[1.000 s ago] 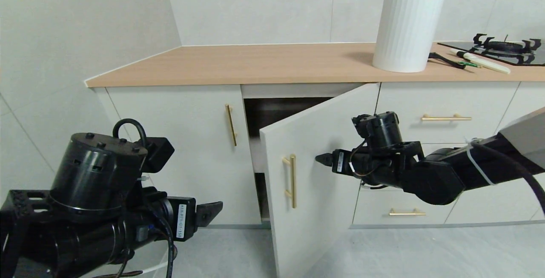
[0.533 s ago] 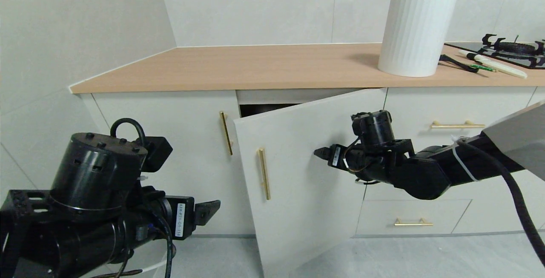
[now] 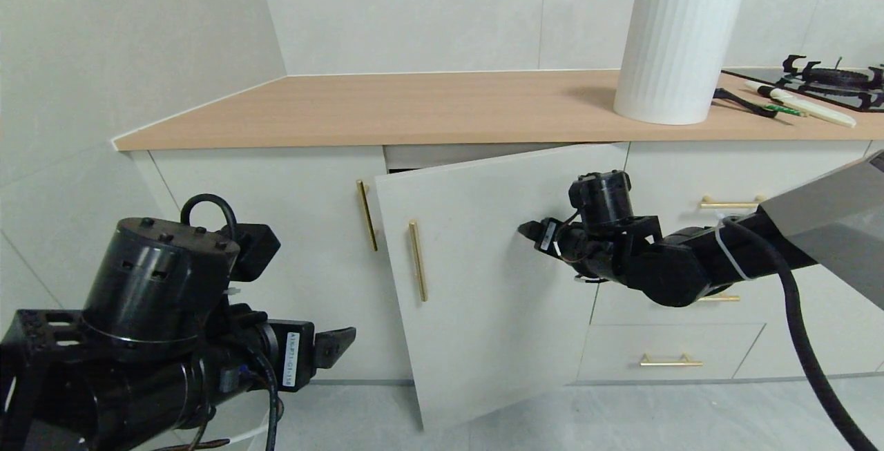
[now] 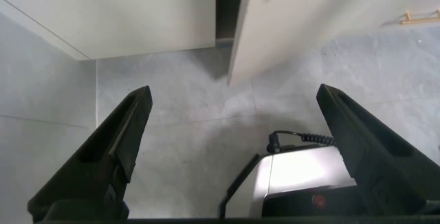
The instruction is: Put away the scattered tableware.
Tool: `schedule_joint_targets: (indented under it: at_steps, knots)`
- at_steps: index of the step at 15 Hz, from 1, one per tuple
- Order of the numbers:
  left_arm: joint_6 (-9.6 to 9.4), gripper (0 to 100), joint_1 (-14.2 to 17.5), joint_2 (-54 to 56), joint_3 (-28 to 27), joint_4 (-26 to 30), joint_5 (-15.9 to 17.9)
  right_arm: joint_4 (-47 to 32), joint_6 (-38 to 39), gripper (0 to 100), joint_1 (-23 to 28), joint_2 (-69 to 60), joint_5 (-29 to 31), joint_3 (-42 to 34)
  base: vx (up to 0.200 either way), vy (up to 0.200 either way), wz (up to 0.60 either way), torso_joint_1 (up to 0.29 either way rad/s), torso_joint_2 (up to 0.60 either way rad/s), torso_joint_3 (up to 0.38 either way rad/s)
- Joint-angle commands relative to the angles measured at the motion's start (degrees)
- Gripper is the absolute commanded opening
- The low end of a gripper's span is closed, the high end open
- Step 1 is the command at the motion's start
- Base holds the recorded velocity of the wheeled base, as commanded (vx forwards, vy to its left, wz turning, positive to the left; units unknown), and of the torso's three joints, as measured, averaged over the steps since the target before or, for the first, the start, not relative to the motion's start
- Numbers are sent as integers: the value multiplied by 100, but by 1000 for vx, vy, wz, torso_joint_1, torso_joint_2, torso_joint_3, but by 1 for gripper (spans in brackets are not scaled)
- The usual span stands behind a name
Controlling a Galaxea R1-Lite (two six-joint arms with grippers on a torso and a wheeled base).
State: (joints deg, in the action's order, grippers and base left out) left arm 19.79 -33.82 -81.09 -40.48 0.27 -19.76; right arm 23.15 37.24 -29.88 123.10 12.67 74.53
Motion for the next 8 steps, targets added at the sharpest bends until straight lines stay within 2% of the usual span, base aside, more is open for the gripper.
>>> schedule_joint_targets:
  at_steps: [1, 8]
  knots:
    - [-1, 100, -2, -3, 6, 0, -1, -3, 11, 100, 17, 39, 8, 79, 0, 0, 0, 0, 0, 0]
    - [-1, 100, 7, -21, 6, 0, -1, 5, 46, 100, 52, 496, 746, 501, 0, 0, 0, 0, 0, 0]
